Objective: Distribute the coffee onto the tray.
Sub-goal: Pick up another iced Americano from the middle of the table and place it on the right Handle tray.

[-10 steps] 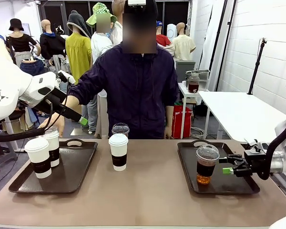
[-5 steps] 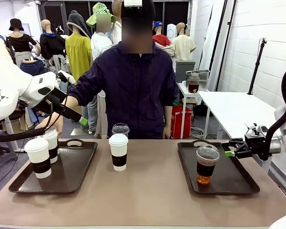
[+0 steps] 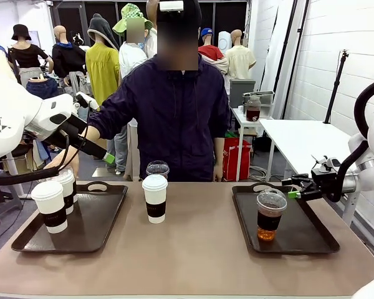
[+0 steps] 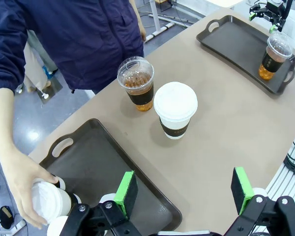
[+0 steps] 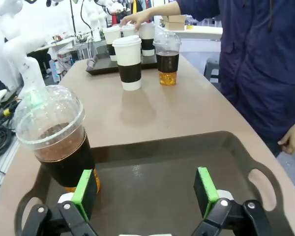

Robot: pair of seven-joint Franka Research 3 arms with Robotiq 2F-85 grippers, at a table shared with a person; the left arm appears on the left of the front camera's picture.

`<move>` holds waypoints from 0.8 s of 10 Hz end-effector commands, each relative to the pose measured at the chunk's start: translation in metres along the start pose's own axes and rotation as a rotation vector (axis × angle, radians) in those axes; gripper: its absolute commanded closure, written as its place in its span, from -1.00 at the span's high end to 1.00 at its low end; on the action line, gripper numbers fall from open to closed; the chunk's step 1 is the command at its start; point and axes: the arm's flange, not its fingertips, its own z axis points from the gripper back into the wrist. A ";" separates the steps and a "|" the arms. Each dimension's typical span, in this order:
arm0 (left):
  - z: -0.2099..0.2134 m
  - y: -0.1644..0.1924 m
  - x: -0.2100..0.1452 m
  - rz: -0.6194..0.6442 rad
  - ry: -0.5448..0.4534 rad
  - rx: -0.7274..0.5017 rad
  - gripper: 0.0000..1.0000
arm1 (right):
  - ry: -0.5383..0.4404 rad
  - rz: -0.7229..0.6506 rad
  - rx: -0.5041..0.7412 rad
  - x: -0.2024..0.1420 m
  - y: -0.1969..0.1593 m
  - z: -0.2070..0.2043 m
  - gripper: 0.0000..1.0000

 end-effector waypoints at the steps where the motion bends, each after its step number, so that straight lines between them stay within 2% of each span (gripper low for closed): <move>1: 0.000 0.002 -0.001 0.003 -0.003 -0.008 1.00 | -0.006 0.013 -0.004 -0.008 0.016 -0.007 1.00; 2: 0.000 0.002 -0.001 0.003 -0.003 -0.008 1.00 | 0.000 0.000 0.000 0.000 0.000 0.000 1.00; 7: 0.000 0.002 -0.001 0.003 -0.003 -0.008 1.00 | -0.001 0.006 0.000 -0.002 0.002 -0.001 1.00; 8: 0.000 0.002 -0.001 0.003 -0.003 -0.008 1.00 | -0.034 -0.001 -0.011 -0.001 -0.007 -0.003 1.00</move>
